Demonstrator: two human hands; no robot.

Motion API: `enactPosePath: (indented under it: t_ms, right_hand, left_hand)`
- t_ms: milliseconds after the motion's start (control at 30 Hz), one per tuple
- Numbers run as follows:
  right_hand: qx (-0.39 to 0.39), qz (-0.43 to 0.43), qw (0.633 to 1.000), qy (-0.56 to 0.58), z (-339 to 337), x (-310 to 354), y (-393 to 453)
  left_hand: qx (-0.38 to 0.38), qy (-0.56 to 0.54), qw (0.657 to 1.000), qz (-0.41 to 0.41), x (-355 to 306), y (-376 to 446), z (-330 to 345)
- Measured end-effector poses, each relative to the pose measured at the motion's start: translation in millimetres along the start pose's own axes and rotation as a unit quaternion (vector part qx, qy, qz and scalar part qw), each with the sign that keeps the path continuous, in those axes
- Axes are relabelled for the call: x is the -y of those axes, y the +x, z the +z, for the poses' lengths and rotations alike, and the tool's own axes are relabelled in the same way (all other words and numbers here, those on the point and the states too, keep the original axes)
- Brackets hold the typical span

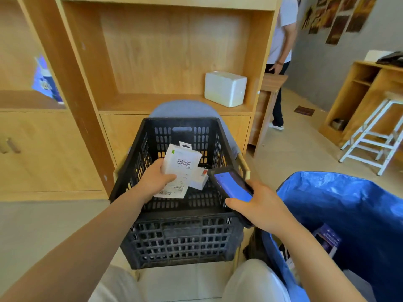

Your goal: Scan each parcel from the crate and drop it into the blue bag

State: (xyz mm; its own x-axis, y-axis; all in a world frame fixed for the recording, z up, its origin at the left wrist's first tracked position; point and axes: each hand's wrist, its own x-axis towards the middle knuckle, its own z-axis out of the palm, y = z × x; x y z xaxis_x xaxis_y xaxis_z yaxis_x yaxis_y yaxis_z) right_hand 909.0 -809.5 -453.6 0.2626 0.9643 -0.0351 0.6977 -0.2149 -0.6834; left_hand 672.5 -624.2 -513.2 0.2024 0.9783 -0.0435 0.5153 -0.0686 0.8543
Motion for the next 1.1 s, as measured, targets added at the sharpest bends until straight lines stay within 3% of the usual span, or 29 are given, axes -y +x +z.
enactPosePath:
  t_ms: [267,567,867,1100]
  right_hand:
    - [0.068,-0.001,0.998,-0.002,11.4,7.8,-11.5]
    - [0.084,0.000,0.996,-0.016,16.1,6.6,-11.0]
    - [0.084,-0.009,0.996,-0.003,17.6,0.0,-11.0]
    - [0.027,-0.004,0.999,0.045,2.0,-15.4,-24.6]
  left_hand:
    - [-0.028,0.017,0.999,0.003,1.5,-6.6,-3.2]
    - [-0.034,0.037,0.999,0.017,5.3,-8.7,-3.4]
    - [-0.030,0.021,0.999,0.023,5.5,-8.2,-2.9]
    - [-0.051,-0.029,0.993,0.103,-11.4,-26.1,0.0]
